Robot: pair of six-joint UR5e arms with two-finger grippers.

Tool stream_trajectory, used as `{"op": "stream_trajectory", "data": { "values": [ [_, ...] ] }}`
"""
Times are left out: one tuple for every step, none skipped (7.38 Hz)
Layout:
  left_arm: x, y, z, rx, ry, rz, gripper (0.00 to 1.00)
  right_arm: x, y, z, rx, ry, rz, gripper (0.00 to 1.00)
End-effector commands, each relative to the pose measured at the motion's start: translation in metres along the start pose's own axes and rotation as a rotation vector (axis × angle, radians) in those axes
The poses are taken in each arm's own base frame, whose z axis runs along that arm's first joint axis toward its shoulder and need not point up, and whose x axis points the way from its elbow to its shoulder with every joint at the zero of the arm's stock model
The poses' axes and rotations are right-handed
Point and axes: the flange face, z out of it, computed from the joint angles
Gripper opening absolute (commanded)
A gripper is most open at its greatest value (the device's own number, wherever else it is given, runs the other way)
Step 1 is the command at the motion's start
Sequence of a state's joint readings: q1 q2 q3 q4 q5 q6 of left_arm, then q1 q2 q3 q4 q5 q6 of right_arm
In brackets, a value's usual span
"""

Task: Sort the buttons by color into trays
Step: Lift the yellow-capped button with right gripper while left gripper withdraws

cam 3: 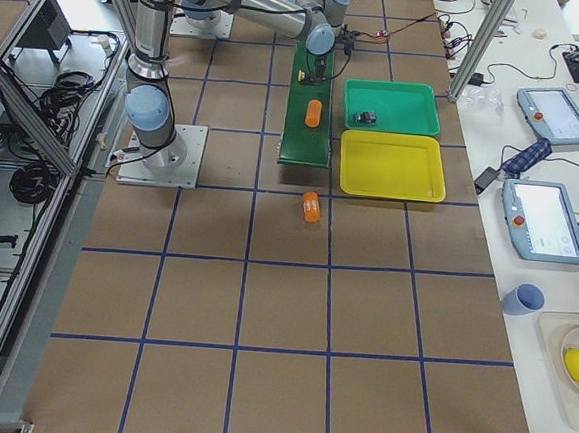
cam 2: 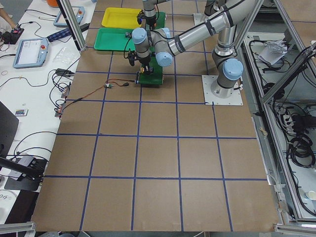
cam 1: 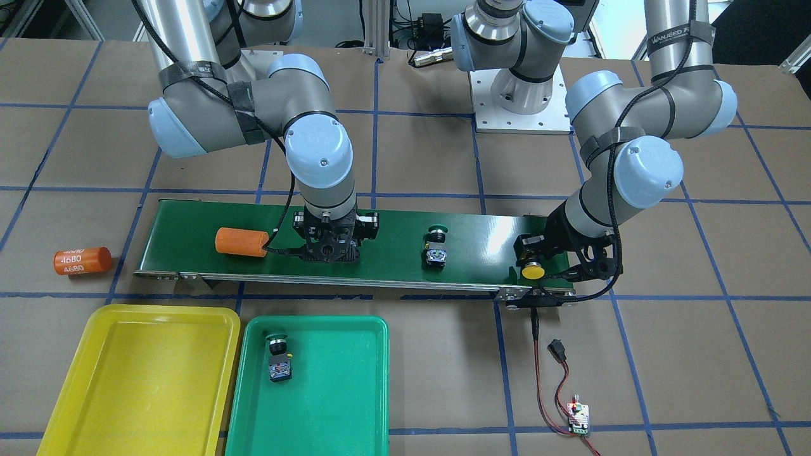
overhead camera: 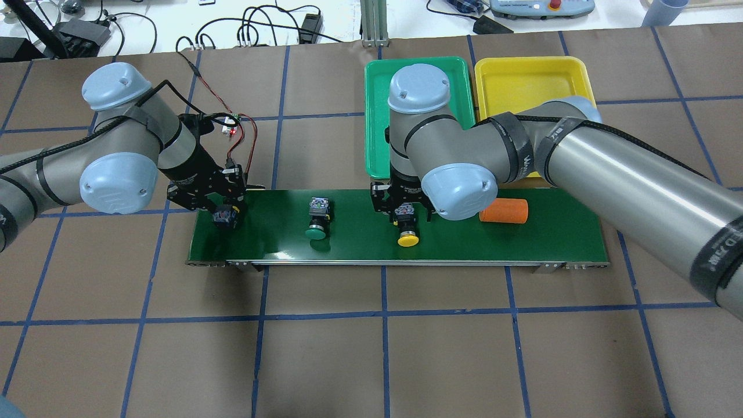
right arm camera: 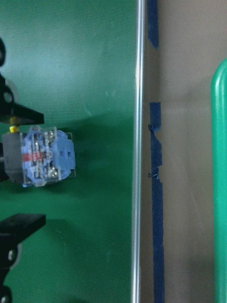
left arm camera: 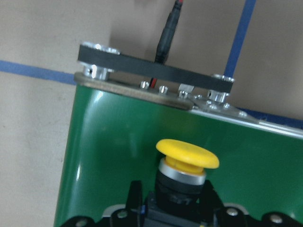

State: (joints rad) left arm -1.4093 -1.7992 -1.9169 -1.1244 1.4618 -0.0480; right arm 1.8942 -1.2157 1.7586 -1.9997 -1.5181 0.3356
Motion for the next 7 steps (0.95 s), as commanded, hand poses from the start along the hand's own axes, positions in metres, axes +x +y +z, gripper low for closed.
{"op": "stream_trajectory", "data": {
  "values": [
    [0.012, 0.007, -0.001, 0.0, -0.003, 0.017, 1.0, 0.002, 0.001, 0.002, -0.007, 0.001, 0.004, 0.0],
    [0.019, 0.011, -0.017, 0.025, -0.004, 0.028, 1.0, 0.003, 0.001, -0.004, 0.002, -0.004, 0.006, 0.0],
    [0.023, 0.012, -0.043, 0.036, -0.001, 0.032, 1.0, 0.005, -0.003, -0.013, 0.022, -0.01, 0.011, 0.0],
    [0.041, 0.011, -0.087, 0.052, -0.017, 0.06, 1.0, 0.011, -0.007, -0.033, 0.059, -0.016, 0.026, 0.0],
    [0.069, 0.015, -0.14, 0.039, -0.057, 0.105, 1.0, 0.023, -0.018, -0.052, 0.094, -0.036, 0.048, 0.0],
    [0.091, 0.013, -0.193, 0.04, -0.131, 0.14, 1.0, 0.051, -0.042, -0.069, 0.133, -0.039, 0.087, 0.0],
    [0.114, 0.027, -0.237, 0.087, -0.13, 0.178, 1.0, 0.094, -0.07, -0.087, 0.162, -0.051, 0.165, 0.0]
  ]
}}
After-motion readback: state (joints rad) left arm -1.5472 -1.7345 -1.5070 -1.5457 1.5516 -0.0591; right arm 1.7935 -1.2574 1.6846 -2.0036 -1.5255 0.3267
